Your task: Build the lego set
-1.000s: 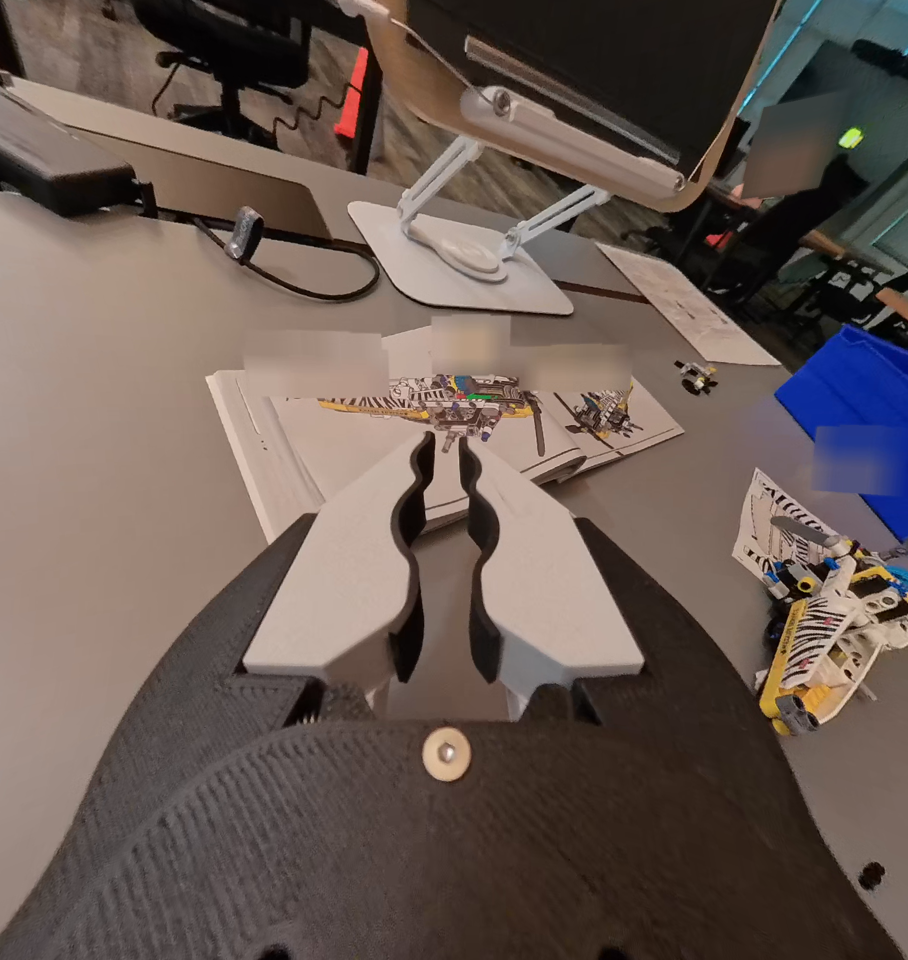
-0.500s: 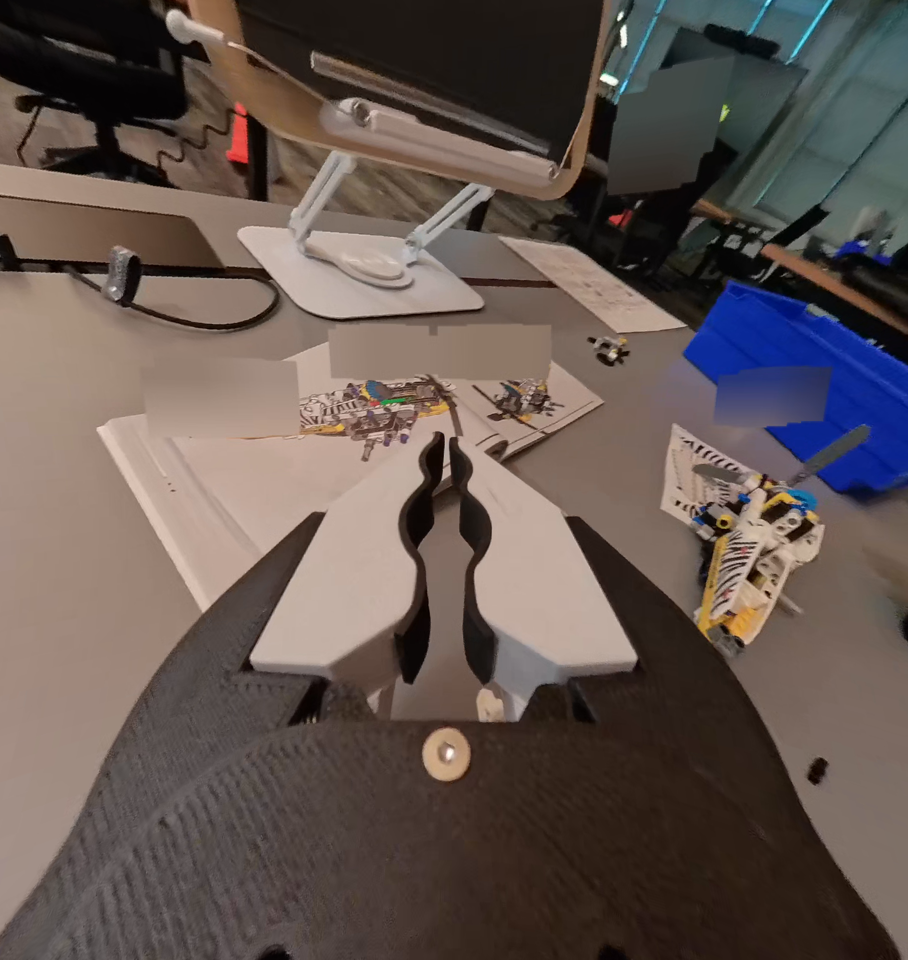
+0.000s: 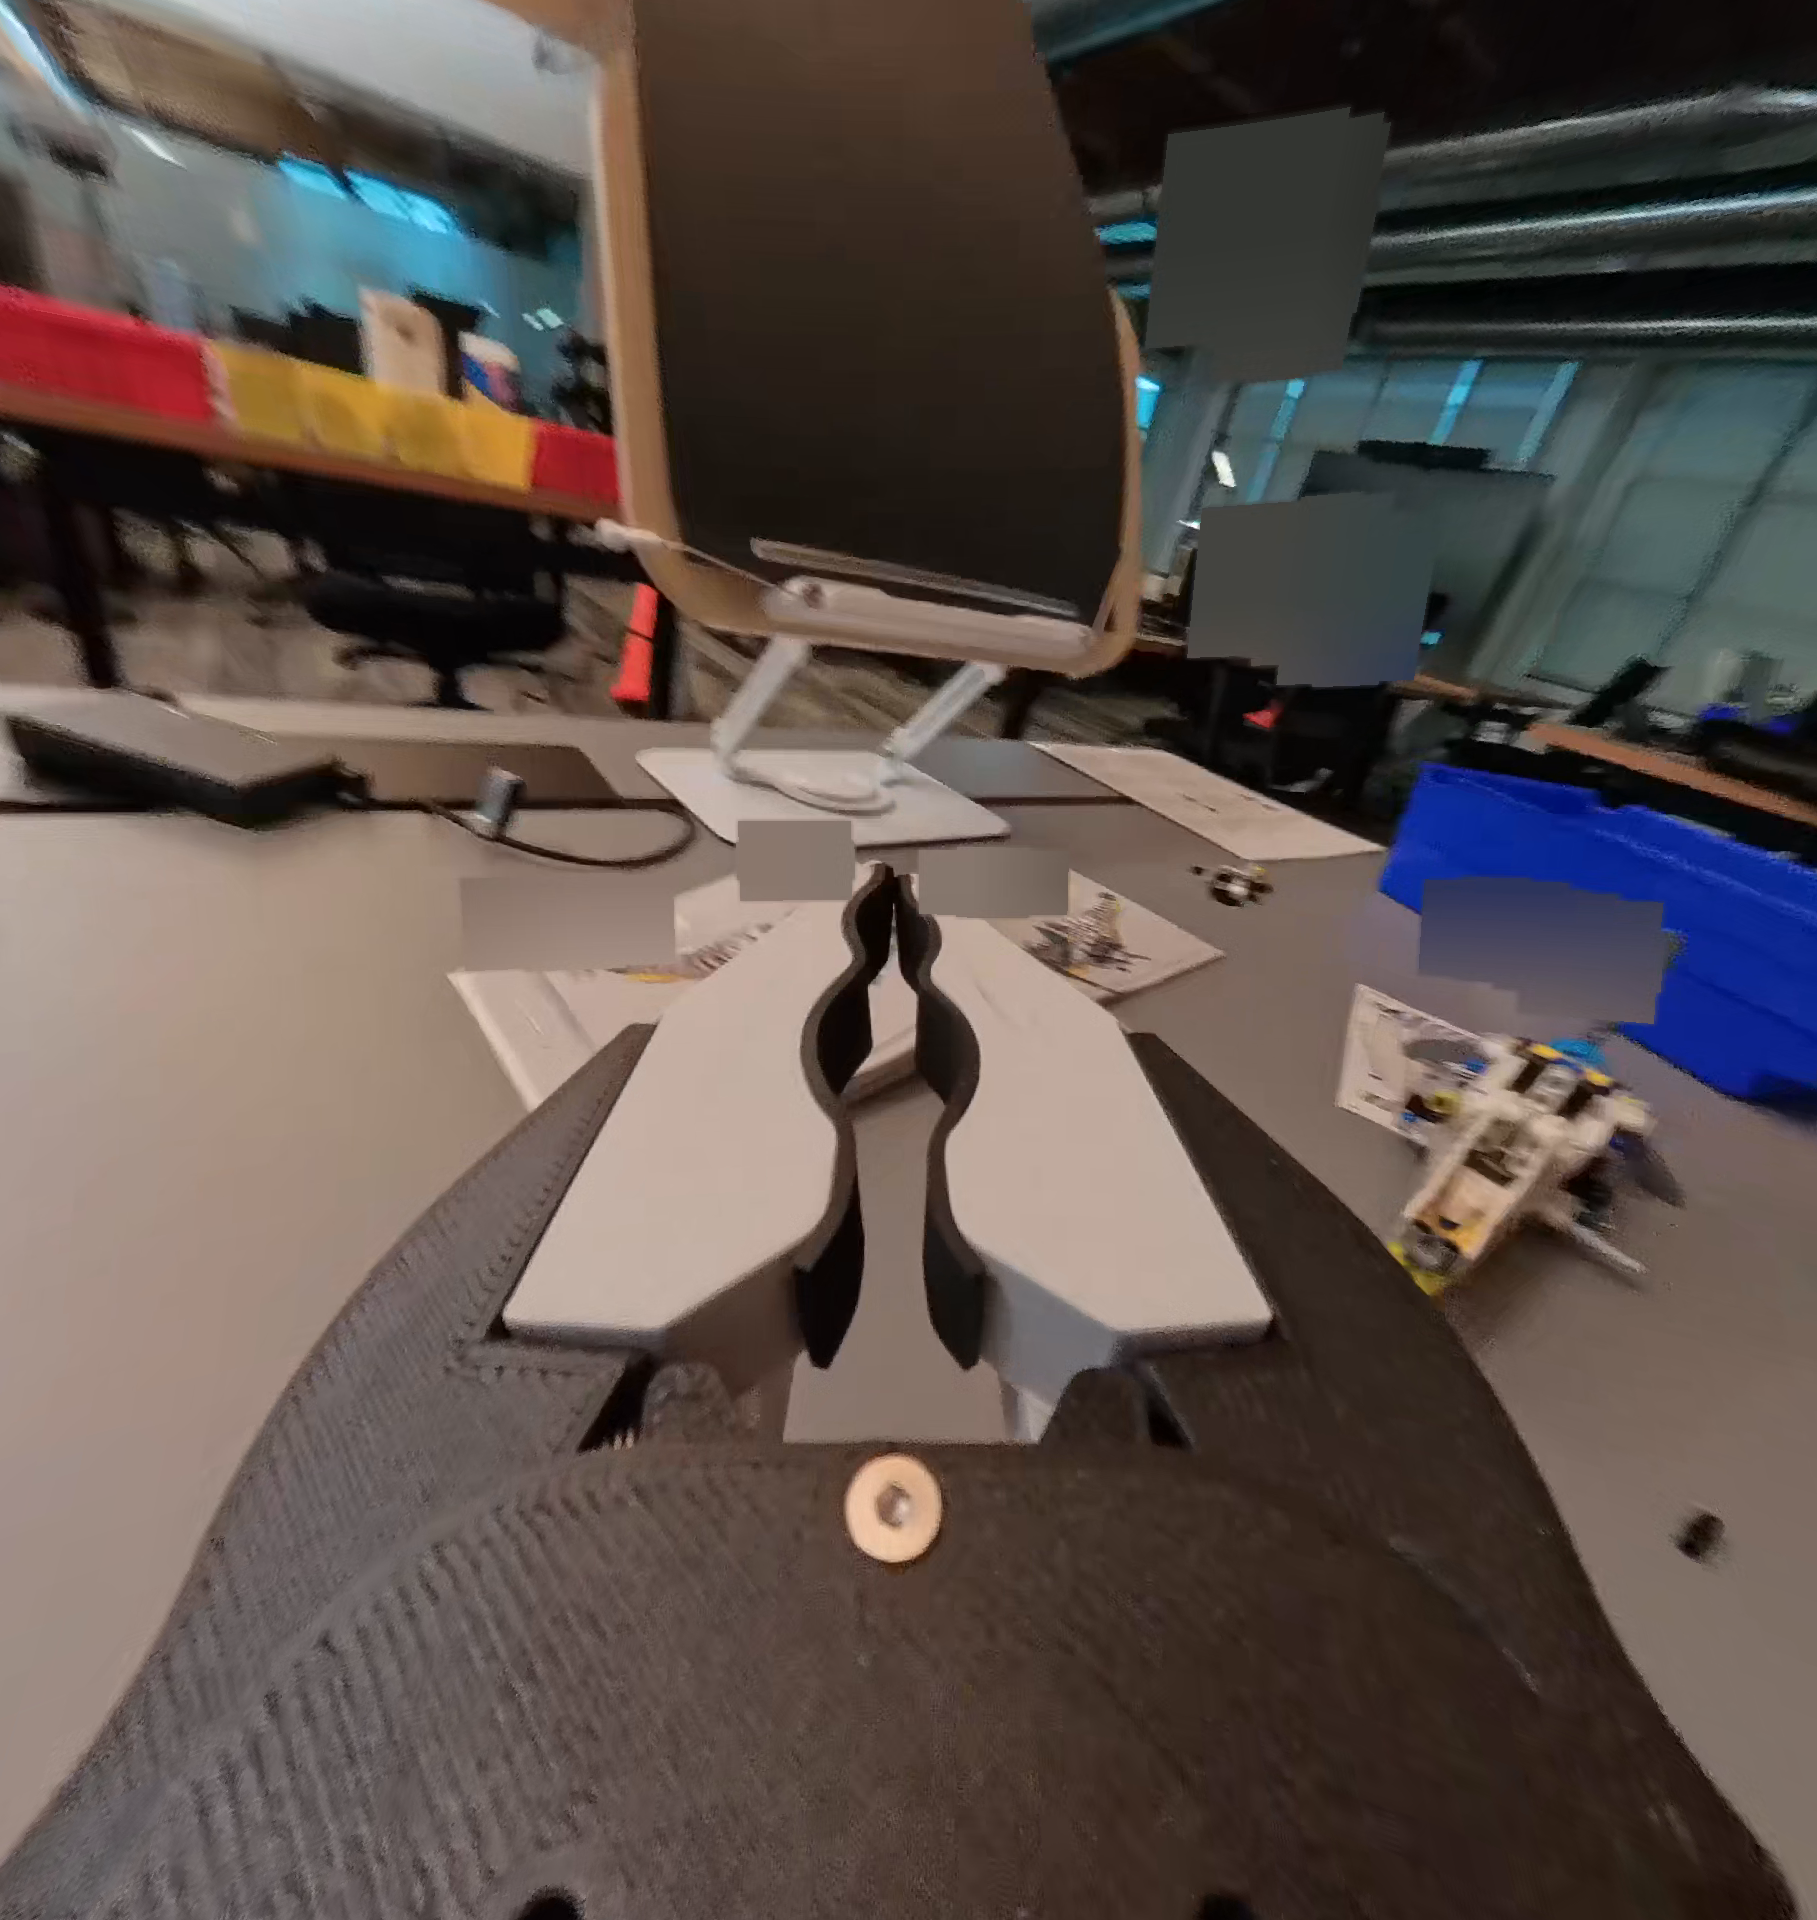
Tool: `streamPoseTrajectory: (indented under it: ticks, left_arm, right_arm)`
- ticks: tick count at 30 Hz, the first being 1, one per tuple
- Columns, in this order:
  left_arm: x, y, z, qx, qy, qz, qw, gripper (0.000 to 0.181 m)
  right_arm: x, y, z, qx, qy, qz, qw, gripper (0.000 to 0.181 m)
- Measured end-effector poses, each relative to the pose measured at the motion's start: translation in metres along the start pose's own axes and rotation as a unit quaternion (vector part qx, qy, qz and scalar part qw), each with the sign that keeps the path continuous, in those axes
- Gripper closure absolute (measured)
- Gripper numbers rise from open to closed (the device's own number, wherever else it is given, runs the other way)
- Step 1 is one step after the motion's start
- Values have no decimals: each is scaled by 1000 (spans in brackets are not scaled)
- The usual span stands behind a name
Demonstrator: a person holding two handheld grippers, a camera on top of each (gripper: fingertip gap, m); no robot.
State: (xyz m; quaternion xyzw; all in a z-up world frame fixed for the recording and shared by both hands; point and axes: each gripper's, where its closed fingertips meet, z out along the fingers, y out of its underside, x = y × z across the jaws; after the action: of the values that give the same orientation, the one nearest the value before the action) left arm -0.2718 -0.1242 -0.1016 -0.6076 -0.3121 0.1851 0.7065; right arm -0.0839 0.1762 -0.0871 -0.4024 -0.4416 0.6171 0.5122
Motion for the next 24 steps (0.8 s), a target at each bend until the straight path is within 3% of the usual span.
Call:
streamPoseTrajectory:
  ticks: [4, 8, 12, 16, 24]
  left_arm:
    - [19, 16, 10, -43, 64, -12, 997, 181]
    - [25, 24, 16, -61, 49, 33, 996, 181]
    - [32, 9, 15, -10, 68, -38, 997, 181]
    - [22, 15, 17, -27, 68, -68, 995, 181]
    - [13, 19, 20, -33, 67, -137, 988, 177]
  right_arm:
    - [-6, 2, 2, -7, -5, -23, 1000, 179]
    - [-14, 7, 4, -20, -14, -50, 998, 180]
    - [-23, 8, 5, -24, -32, -71, 997, 181]
    - [-23, 16, 10, -50, -35, -71, 996, 180]
    - [4, 6, 6, -21, 52, -70, 996, 175]
